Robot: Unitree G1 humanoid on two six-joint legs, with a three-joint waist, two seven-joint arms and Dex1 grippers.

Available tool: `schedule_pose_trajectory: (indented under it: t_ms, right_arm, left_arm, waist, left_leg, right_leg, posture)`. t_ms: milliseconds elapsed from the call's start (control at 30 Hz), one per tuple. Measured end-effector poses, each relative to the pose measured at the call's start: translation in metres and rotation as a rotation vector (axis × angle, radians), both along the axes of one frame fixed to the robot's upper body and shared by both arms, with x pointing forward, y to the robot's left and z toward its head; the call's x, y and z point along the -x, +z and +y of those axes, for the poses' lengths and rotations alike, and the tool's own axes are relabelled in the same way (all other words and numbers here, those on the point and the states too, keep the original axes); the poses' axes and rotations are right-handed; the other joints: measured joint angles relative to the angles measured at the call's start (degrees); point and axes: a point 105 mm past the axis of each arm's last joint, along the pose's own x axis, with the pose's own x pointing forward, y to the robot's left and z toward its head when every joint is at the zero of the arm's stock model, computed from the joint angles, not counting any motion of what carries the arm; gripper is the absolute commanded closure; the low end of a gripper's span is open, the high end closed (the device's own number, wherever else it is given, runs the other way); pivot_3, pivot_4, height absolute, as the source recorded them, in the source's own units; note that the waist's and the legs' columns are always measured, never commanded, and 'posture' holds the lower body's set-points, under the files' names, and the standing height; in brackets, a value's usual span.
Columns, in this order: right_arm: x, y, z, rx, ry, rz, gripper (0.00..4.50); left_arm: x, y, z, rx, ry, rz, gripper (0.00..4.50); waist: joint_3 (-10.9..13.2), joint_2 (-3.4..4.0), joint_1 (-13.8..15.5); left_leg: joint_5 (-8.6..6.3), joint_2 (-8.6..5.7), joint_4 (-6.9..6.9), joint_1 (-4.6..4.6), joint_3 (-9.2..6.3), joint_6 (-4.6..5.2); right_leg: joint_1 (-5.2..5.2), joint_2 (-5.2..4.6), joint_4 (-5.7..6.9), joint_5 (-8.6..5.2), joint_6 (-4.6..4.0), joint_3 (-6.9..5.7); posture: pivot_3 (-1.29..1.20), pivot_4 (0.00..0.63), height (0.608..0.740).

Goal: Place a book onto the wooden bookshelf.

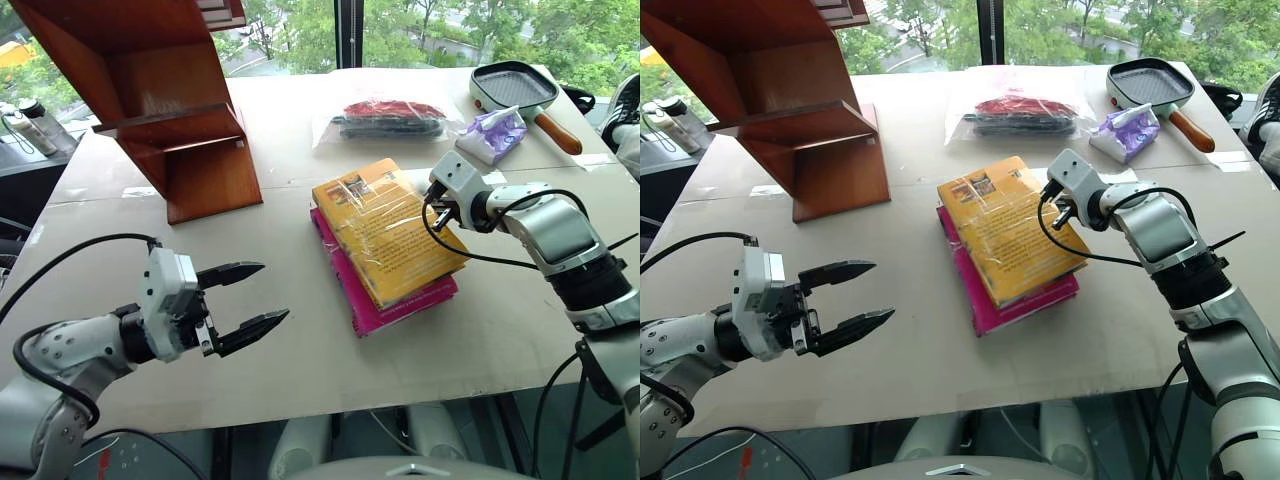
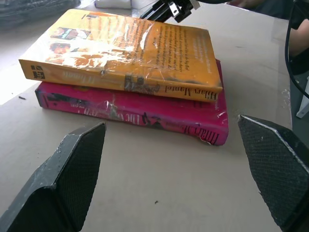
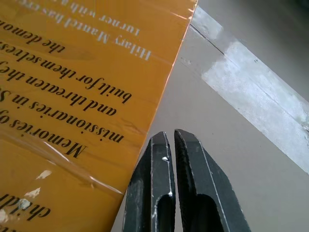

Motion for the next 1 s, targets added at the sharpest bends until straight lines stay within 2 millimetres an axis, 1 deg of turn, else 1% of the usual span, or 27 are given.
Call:
schedule_pose_trajectory:
  t_ms: [133,333,467,533,633,667,700,767,800,867,900,933,1000]
  right_arm:
    - [0.007,0.004,0.02,-0.013,0.049,-0.014,4.45]
    - [0.015,0.001,0.035,-0.022,0.079,-0.01,4.45]
    - [0.02,-0.003,0.04,-0.029,0.091,-0.007,4.45]
    - [0.022,-0.005,0.04,-0.041,0.092,-0.005,4.45]
    - [0.028,-0.002,0.034,-0.154,0.135,-0.061,4.45]
    - [0.034,-0.001,0.025,-0.188,0.17,-0.076,4.45]
    - [0.038,0.0,0.015,-0.204,0.189,-0.082,4.23]
    - [0.053,0.008,-0.013,-0.25,0.223,-0.1,3.58]
    - [0.057,0.011,-0.02,-0.261,0.228,-0.109,3.13]
    - [0.082,0.021,-0.047,-0.332,0.258,-0.112,2.21]
    - [0.095,0.026,-0.055,-0.365,0.277,-0.111,1.68]
    - [0.113,0.034,-0.065,-0.404,0.312,-0.112,1.15]
    - [0.137,0.049,-0.072,-0.442,0.367,-0.133,0.24]
  left_arm:
    - [0.004,-0.006,0.005,-0.004,0.025,0.016,0.0]
    - [0.006,-0.012,0.01,-0.01,0.042,0.031,0.0]
    - [0.004,-0.012,0.012,-0.02,0.054,0.022,0.0]
    - [0.0,-0.012,0.014,-0.016,0.076,0.02,0.0]
    - [-0.008,-0.013,0.018,-0.013,0.137,0.04,0.0]
    - [-0.011,-0.014,0.02,0.0,0.171,0.074,0.0]
    - [-0.014,-0.017,0.023,0.012,0.203,0.112,0.0]
    - [-0.017,-0.02,0.022,0.06,0.219,0.204,0.0]
    - [-0.017,-0.021,0.022,0.072,0.22,0.231,0.0]
    - [-0.022,-0.021,0.019,0.133,0.204,0.337,0.0]
    - [-0.025,-0.023,0.018,0.161,0.203,0.386,0.0]
    - [-0.032,-0.024,0.017,0.205,0.206,0.457,0.0]
    - [-0.042,-0.027,0.021,0.266,0.231,0.557,0.0]
  waist:
    - [0.0,0.01,-0.06]
    - [-0.01,0.0,0.1]
    - [-0.01,0.01,0.06]
    - [-0.01,0.01,0.04]
    - [-0.03,-0.01,0.35]
    - [-0.02,-0.01,0.57]
    - [-0.02,-0.01,0.51]
    - [-0.04,-0.03,0.69]
    - [-0.04,-0.03,0.54]
    - [-0.04,0.01,0.63]
    - [-0.05,0.03,0.53]
    - [-0.07,0.13,0.56]
    - [-0.07,0.13,0.13]
  left_leg:
    - [0.0,0.0,0.0,0.0,0.02,0.0]
    - [0.0,-0.01,0.01,0.0,0.02,-0.01]
    - [0.0,-0.02,0.01,0.0,0.02,-0.01]
    - [0.01,-0.01,0.01,0.0,0.01,-0.01]
    - [0.0,-0.03,0.01,-0.01,-0.03,0.0]
    - [0.0,-0.07,0.03,-0.05,-0.05,0.0]
    - [0.0,-0.07,0.06,-0.06,-0.03,0.01]
    - [-0.01,-0.07,0.08,-0.09,-0.08,0.02]
    - [-0.01,-0.06,0.09,-0.08,-0.11,0.02]
    - [-0.01,-0.03,0.07,-0.04,-0.17,0.02]
    - [-0.03,0.0,0.07,-0.01,-0.17,0.07]
    - [-0.11,-0.01,0.08,0.01,-0.16,0.2]
    - [-0.14,0.01,0.1,0.25,-0.13,0.26]
  right_leg:
    - [-0.04,0.0,0.05,0.0,0.0,0.03]
    - [-0.04,0.0,0.07,0.0,-0.01,0.01]
    - [-0.04,0.0,0.08,0.0,-0.01,0.01]
    - [-0.04,0.0,0.09,0.01,-0.01,0.01]
    - [-0.02,-0.01,0.07,0.0,-0.01,-0.03]
    - [-0.02,-0.04,0.06,0.01,0.0,-0.04]
    - [-0.02,-0.04,0.05,0.01,0.01,-0.02]
    - [0.0,-0.04,0.06,0.01,0.01,-0.07]
    - [0.0,-0.04,0.09,0.01,0.01,-0.08]
    - [0.01,0.0,0.13,0.0,0.0,-0.15]
    - [0.03,0.02,0.17,0.0,0.0,-0.15]
    - [0.03,0.04,0.23,0.0,0.0,-0.14]
    - [0.2,0.08,0.34,0.01,0.0,-0.1]
  posture:
    - [0.0,0.15,0.74]
    - [0.0,0.15,0.74]
    - [0.0,0.15,0.74]
    - [0.0,0.15,0.74]
    - [0.0,0.15,0.74]
    - [0.0,0.15,0.74]
    - [0.0,0.15,0.74]
    - [0.0,0.15,0.74]
    - [0.0,0.15,0.74]
    - [0.0,0.15,0.74]
    - [0.0,0.15,0.74]
    - [0.0,0.15,0.74]
    - [0.0,0.15,0.74]
